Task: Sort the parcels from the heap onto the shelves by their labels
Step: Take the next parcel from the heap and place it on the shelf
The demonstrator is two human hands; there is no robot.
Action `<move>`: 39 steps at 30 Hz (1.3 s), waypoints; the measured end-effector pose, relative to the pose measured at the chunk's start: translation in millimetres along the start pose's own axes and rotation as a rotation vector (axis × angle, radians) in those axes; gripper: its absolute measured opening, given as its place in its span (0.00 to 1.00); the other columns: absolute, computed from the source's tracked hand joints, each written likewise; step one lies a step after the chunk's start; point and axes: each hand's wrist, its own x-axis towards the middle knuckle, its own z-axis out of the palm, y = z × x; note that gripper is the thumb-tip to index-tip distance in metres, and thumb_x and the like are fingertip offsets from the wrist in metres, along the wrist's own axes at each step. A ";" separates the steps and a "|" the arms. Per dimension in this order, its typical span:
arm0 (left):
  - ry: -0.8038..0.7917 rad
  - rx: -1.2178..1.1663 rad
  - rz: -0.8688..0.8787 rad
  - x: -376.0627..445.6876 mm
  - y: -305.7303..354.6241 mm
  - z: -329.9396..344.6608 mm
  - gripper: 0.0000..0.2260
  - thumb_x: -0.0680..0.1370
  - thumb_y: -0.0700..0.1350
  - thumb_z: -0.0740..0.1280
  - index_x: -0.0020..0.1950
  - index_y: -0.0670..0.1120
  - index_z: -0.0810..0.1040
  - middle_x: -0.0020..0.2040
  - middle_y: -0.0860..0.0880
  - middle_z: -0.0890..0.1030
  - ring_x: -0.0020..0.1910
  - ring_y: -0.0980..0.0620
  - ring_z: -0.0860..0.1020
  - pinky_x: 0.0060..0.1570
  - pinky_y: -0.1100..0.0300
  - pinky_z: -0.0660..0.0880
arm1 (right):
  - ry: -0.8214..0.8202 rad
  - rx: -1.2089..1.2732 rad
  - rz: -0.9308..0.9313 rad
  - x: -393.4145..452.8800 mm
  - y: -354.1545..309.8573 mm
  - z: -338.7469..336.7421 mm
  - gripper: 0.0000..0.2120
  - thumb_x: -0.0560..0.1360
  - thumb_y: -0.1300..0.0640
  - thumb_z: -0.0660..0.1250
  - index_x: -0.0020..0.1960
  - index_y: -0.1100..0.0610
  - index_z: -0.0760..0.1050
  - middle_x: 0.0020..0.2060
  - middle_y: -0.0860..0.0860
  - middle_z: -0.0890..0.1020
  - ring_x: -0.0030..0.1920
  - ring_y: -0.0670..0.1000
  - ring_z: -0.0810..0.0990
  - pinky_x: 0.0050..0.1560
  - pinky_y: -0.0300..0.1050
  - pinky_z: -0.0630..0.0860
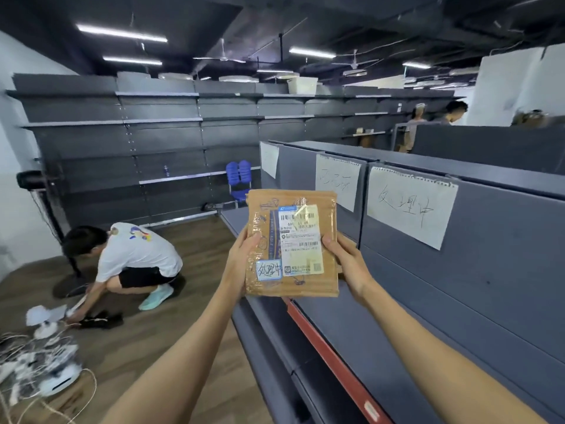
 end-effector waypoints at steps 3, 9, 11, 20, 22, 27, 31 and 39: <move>-0.040 0.006 -0.034 54.3 -18.3 -7.8 0.21 0.77 0.47 0.66 0.70 0.45 0.73 0.63 0.39 0.81 0.61 0.37 0.80 0.63 0.39 0.75 | 0.062 0.019 0.039 44.4 14.2 -4.6 0.41 0.64 0.27 0.73 0.72 0.43 0.73 0.60 0.45 0.84 0.62 0.48 0.82 0.69 0.58 0.73; -0.132 0.022 -0.113 157.2 -58.3 -4.3 0.26 0.75 0.46 0.68 0.73 0.44 0.70 0.64 0.38 0.80 0.60 0.37 0.80 0.64 0.38 0.74 | 0.222 0.045 0.086 106.6 41.9 -19.3 0.22 0.78 0.45 0.69 0.70 0.49 0.75 0.53 0.47 0.87 0.53 0.47 0.86 0.48 0.40 0.80; -0.192 0.016 -0.128 190.7 -73.3 3.3 0.27 0.73 0.45 0.67 0.73 0.44 0.71 0.64 0.38 0.80 0.59 0.38 0.80 0.63 0.42 0.75 | 0.297 0.051 0.115 121.0 54.5 -26.6 0.24 0.76 0.43 0.70 0.70 0.49 0.74 0.54 0.49 0.87 0.55 0.50 0.85 0.49 0.44 0.80; -0.548 -0.027 -0.275 291.2 -123.8 56.1 0.23 0.76 0.48 0.72 0.70 0.54 0.74 0.63 0.47 0.82 0.63 0.44 0.80 0.68 0.41 0.72 | 0.715 0.059 0.191 137.0 84.0 -47.3 0.21 0.78 0.44 0.67 0.69 0.50 0.75 0.54 0.49 0.87 0.55 0.50 0.85 0.53 0.50 0.82; -0.641 -0.042 -0.318 297.6 -131.4 72.0 0.18 0.82 0.44 0.65 0.71 0.54 0.72 0.62 0.49 0.83 0.61 0.47 0.82 0.67 0.42 0.73 | 0.794 0.051 0.216 128.9 89.2 -49.6 0.20 0.78 0.43 0.66 0.68 0.50 0.76 0.54 0.49 0.87 0.55 0.50 0.85 0.55 0.51 0.81; -0.777 -0.033 -0.385 300.6 -153.4 101.3 0.17 0.82 0.47 0.64 0.71 0.56 0.74 0.63 0.45 0.82 0.62 0.45 0.81 0.67 0.44 0.74 | 0.935 0.066 0.284 108.5 100.2 -51.5 0.21 0.77 0.42 0.67 0.65 0.50 0.78 0.52 0.49 0.87 0.53 0.51 0.86 0.56 0.52 0.81; -0.812 -0.021 -0.390 299.4 -168.3 115.5 0.17 0.83 0.45 0.63 0.72 0.55 0.74 0.59 0.47 0.85 0.57 0.45 0.83 0.63 0.43 0.76 | 0.957 0.071 0.311 98.4 103.9 -50.9 0.27 0.69 0.38 0.69 0.64 0.50 0.79 0.52 0.49 0.87 0.54 0.52 0.86 0.60 0.53 0.80; -0.772 0.371 -0.302 302.8 -203.7 120.6 0.18 0.83 0.53 0.62 0.73 0.58 0.71 0.56 0.52 0.84 0.56 0.53 0.82 0.55 0.60 0.76 | 1.027 0.015 0.558 105.8 128.6 -69.6 0.37 0.65 0.24 0.66 0.67 0.44 0.77 0.50 0.45 0.87 0.52 0.50 0.86 0.58 0.54 0.80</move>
